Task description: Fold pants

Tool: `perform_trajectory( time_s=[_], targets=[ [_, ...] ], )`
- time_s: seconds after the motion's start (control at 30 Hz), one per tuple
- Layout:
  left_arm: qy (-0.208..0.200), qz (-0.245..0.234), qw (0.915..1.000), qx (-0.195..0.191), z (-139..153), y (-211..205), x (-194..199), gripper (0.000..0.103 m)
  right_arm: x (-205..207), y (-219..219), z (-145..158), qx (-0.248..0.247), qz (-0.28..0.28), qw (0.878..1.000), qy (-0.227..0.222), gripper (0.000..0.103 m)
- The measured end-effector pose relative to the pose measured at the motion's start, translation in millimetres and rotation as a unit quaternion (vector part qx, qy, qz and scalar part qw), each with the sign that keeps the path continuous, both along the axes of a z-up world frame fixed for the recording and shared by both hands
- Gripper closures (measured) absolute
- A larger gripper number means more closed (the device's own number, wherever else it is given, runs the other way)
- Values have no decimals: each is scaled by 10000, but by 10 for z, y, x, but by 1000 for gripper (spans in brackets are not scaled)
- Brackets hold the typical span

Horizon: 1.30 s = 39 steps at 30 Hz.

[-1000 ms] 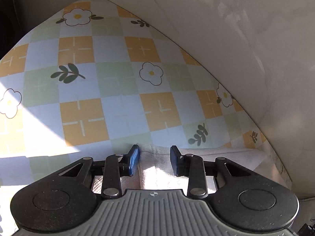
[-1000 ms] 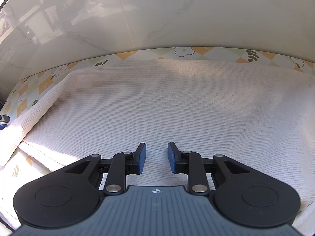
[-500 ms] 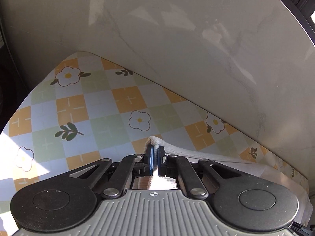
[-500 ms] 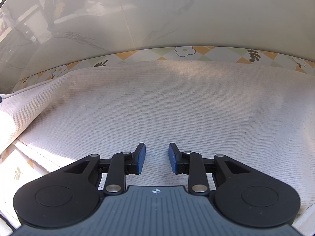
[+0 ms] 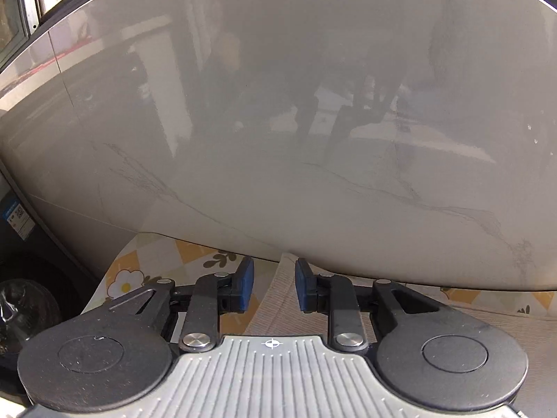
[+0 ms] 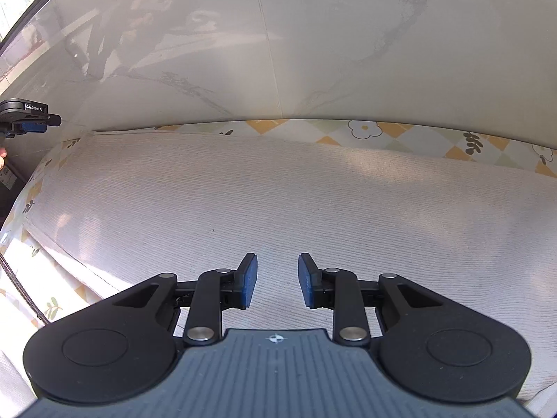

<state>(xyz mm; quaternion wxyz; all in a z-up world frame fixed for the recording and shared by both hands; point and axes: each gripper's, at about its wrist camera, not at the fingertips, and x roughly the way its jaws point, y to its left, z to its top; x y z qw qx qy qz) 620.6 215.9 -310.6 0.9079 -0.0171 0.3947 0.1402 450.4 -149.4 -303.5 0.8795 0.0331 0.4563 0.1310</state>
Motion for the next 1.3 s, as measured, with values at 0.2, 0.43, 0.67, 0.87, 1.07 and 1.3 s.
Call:
perform_trajectory(
  time_s=[0.2, 0.43, 0.67, 0.87, 1.07, 1.3],
  targets=[
    [352, -61, 9982, -492, -179, 56, -329, 54, -262, -239, -71, -171, -232, 9996, 7, 74],
    [576, -103, 9933, -997, -234, -81, -656, 54, -620, -649, -5, -10, -1077, 9942, -61, 74],
    [60, -142, 9894, -1446, 200, -207, -1029, 54, -961, -1154, 143, 114, -1681, 9853, -285, 74],
    [-188, -103, 9877, -1549, 460, -322, -1416, 54, -1260, -1506, 171, 226, -2176, 9752, -329, 74],
    [-262, 165, 9881, -1509, 675, -326, -2047, 52, -1490, -1671, 222, 400, -1977, 9785, -436, 74],
    [-353, 936, 9839, -1481, 782, -505, -3153, 49, -1792, -1802, 298, 671, -1466, 9844, -697, 73]
  ],
)
